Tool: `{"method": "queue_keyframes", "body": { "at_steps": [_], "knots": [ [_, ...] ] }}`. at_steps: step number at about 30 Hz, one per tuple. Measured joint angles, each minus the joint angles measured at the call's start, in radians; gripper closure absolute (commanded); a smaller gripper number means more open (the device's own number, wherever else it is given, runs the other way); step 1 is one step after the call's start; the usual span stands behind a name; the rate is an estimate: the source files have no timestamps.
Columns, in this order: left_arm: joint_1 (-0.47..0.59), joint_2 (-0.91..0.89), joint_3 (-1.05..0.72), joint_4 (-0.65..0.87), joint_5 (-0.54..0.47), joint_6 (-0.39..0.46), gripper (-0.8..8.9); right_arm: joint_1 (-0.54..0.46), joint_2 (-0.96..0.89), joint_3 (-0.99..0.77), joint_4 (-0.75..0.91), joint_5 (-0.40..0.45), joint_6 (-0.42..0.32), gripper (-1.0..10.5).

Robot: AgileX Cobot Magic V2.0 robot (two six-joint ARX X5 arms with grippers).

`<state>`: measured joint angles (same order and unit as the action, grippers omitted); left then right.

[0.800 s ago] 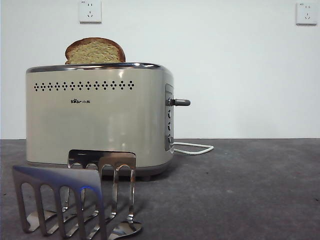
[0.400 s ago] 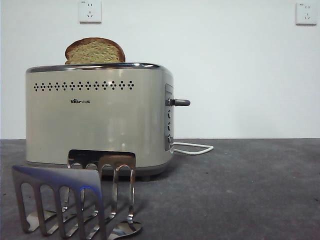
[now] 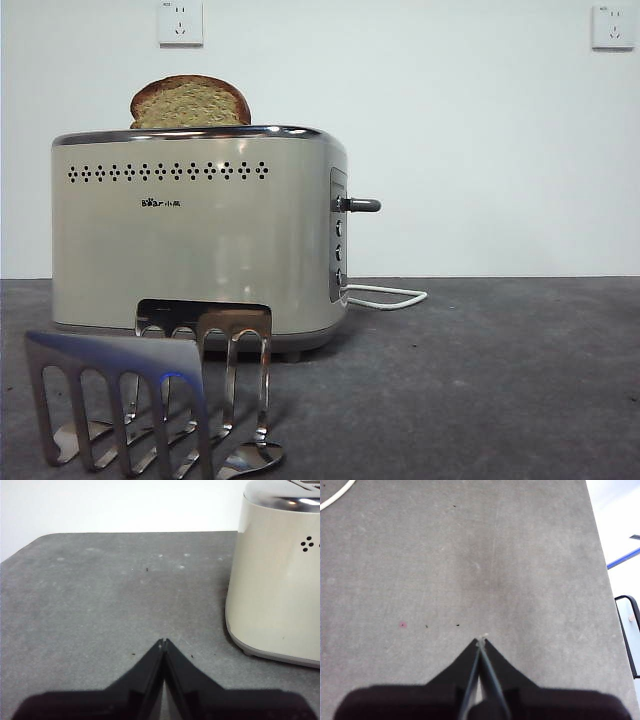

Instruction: Pick up a slice of bread from the rack,put the bread on the toaster,press the button

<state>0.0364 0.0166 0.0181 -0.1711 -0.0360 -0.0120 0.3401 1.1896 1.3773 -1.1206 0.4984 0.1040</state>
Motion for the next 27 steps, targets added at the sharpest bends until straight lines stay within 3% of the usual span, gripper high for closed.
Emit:
{"method": "queue_keyframes", "body": {
  "at_steps": [12, 16, 22, 27],
  "knots": [
    [0.000, 0.027, 0.000, 0.000, 0.001, 0.000, 8.16, -0.011, -0.011, 0.000, 0.010, -0.008, 0.000, 9.5],
    [0.000, 0.036, 0.000, 0.000, 0.001, 0.000, 8.17, -0.047, -0.114, -0.039, 0.071, -0.009, 0.000, 9.5],
    [0.000, 0.042, 0.000, 0.000, 0.001, 0.000, 8.16, -0.067, -0.450, -0.283, 0.338, 0.007, -0.008, 9.5],
    [0.000, 0.046, 0.000, 0.000, 0.001, 0.000, 8.16, -0.107, -0.729, -0.614, 0.669, -0.009, -0.006, 9.5]
  ]
}}
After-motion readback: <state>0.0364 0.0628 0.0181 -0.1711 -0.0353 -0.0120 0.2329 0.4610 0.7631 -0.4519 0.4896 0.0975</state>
